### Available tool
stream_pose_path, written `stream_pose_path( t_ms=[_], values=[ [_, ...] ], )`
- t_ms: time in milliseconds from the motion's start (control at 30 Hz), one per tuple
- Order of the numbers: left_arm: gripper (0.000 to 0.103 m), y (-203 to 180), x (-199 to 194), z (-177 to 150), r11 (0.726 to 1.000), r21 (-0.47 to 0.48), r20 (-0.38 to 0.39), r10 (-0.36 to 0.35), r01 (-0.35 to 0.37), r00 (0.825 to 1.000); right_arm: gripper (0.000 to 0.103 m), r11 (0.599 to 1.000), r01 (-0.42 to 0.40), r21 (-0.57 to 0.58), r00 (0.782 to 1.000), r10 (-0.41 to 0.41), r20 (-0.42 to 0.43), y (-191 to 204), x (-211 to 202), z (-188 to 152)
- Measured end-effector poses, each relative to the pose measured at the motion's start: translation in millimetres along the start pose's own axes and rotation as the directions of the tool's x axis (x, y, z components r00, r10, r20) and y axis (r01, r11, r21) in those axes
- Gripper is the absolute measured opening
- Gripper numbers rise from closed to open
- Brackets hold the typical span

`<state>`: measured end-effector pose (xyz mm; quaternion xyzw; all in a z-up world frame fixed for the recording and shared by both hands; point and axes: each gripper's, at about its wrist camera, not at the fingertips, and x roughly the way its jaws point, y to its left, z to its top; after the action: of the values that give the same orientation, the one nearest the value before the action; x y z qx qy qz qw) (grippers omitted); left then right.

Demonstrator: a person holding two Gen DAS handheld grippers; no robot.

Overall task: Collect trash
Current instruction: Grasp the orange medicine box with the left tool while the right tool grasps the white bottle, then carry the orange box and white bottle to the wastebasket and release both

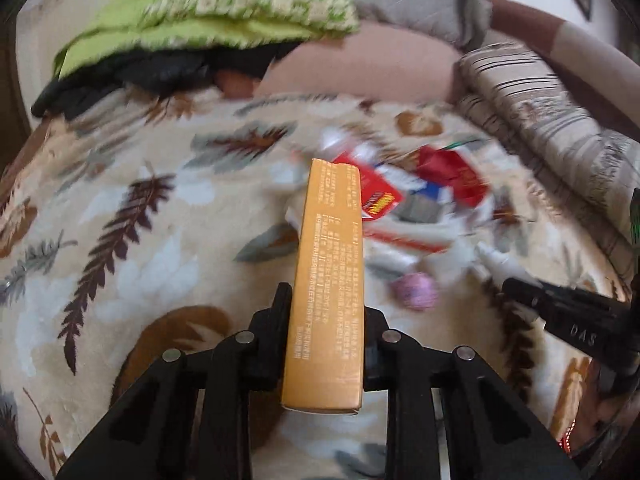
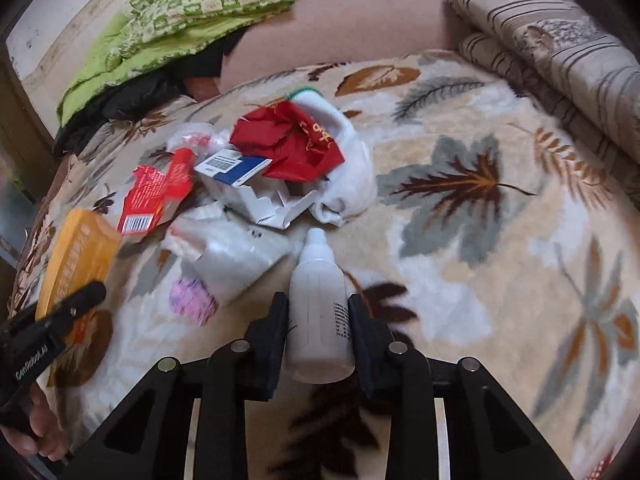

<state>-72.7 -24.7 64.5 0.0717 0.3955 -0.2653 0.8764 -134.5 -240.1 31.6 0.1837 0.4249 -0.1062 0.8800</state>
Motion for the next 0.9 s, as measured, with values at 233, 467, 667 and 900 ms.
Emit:
stream_pose_path(
  t_ms=[233,467,667,900],
  values=[
    [0.025,-55,-3,-9,0.991,0.076,-0.008,-0.107,0.107,0.994,0.033,0.999,-0.005,0.037,0.999,0.003,0.048,-12,-41,-19],
    [0.025,-85,33,-29,0.975,0.148,-0.198,-0.136,0.167,0.971,0.033,0.999,0.014,0.048,0.998,-0.011,-0.061,-32,-24,-33],
    [0.025,-83,45,-34,0.977,0.128,-0.243,-0.133,0.168,0.961,0.033,0.998,0.029,0.061,0.996,-0.024,-0.086,-30,-15,-34],
    [0.025,-81,12,-20,0.980,0.151,-0.031,-0.125,0.129,0.992,0.032,0.998,0.027,0.065,0.999,-0.026,-0.018,-28,-29,-30]
  ],
)
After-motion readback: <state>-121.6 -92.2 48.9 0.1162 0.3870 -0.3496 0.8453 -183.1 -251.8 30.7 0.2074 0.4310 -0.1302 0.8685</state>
